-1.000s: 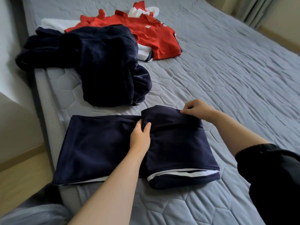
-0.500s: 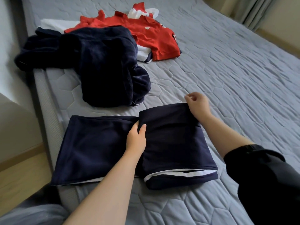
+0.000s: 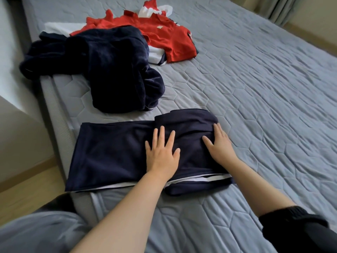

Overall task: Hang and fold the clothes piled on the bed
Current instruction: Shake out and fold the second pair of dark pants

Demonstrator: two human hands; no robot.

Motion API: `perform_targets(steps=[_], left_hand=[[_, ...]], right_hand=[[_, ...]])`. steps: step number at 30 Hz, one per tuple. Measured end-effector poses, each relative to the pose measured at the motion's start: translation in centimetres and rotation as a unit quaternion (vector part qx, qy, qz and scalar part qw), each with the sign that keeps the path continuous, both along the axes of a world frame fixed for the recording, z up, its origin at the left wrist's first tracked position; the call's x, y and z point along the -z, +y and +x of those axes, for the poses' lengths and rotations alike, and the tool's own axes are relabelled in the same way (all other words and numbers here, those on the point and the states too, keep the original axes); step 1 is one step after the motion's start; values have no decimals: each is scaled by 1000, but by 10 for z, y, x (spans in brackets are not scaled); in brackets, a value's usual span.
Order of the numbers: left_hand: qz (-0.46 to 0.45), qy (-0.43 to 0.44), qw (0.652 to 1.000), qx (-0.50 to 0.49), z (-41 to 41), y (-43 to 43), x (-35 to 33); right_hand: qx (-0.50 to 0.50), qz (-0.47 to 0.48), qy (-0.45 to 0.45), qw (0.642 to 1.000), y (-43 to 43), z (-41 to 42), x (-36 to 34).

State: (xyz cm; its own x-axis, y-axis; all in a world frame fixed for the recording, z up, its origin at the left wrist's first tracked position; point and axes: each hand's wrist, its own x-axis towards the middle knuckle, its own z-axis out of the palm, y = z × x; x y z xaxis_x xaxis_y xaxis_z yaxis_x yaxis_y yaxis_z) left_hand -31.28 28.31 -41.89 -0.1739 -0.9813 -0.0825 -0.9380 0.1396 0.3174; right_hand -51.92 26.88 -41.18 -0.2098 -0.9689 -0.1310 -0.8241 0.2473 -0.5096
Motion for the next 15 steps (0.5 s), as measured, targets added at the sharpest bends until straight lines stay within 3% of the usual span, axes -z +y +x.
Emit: perform_targets(steps=[3,8,10,15], left_hand=[[45,29,998,-40,6,1,3],[132,41,990,8,1,1,1],[151,60,987,19,1,-2,-4],[193,204,960,10,-7,-9,-21]], right_hand=[[127,22,-169,977,1,-6,-4],[152,188,-396,886,7,-35,-23],[139,175,-375,900,4,-39,-38],[169,32,-197,965,-19,-38,-84]])
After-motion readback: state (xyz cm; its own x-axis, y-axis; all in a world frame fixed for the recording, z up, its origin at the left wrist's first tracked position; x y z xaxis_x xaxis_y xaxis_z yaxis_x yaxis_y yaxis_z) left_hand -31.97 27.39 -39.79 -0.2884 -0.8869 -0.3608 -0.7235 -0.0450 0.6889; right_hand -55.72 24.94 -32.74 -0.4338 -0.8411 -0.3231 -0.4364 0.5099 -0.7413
